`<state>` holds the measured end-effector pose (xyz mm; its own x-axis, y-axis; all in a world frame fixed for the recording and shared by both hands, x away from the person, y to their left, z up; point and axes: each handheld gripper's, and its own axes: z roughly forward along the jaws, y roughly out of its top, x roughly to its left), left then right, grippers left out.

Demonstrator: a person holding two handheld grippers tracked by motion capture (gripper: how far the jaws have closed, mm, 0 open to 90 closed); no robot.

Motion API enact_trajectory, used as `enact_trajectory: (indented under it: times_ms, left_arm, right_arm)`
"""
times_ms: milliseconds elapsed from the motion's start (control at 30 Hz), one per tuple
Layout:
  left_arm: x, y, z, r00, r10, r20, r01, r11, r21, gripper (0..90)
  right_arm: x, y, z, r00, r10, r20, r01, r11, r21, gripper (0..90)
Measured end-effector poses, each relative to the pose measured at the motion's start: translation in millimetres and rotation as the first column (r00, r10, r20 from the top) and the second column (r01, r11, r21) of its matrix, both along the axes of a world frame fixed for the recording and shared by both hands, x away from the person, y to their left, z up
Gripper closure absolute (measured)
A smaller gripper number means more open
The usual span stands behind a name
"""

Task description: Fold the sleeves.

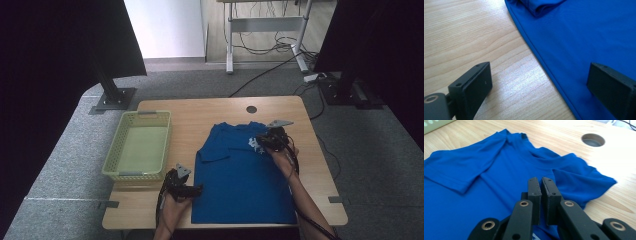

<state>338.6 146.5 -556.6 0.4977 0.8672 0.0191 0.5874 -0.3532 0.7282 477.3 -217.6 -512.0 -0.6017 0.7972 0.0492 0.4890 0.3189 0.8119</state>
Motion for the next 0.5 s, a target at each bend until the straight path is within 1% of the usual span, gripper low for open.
enact_trajectory:
  times_ms: [100, 200, 267, 300, 400, 500]
  left_arm:
    - [0.0, 0.0, 0.0, 1.0, 0.0, 0.0, 0.0, 1.0, 0.0, 5.8]
    - [0.0, 0.0, 0.0, 1.0, 0.0, 0.0, 0.0, 1.0, 0.0, 5.8]
    - [0.0, 0.0, 0.0, 1.0, 0.0, 0.0, 0.0, 1.0, 0.0, 5.8]
    - [0.0, 0.0, 0.0, 1.0, 0.0, 0.0, 0.0, 1.0, 0.0, 5.8]
    - [0.0, 0.0, 0.0, 1.0, 0.0, 0.0, 0.0, 1.0, 0.0, 5.8]
    - [0.0, 0.0, 0.0, 1.0, 0.0, 0.0, 0.0, 1.0, 0.0, 5.8]
  right_arm:
    - [0.8, 9.4, -4.7, 0.9997, 0.02, -0.012, -0.02, 1.0, -0.005, 84.1]
    - [1.2, 17.6, -10.4, 0.9982, 0.051, -0.03, -0.051, 0.999, 0.003, 82.4]
    - [2.0, 20.0, -13.0, 0.9968, 0.067, -0.043, -0.066, 0.997, 0.033, 80.7]
    - [2.2, 20.8, -13.3, 0.9967, 0.069, -0.043, -0.067, 0.997, 0.039, 79.5]
    - [2.4, 21.1, -12.4, 0.9969, 0.069, -0.037, -0.068, 0.997, 0.034, 75.9]
    - [1.8, 18.5, -10.9, 0.9976, 0.062, -0.032, -0.061, 0.998, 0.014, 72.4]
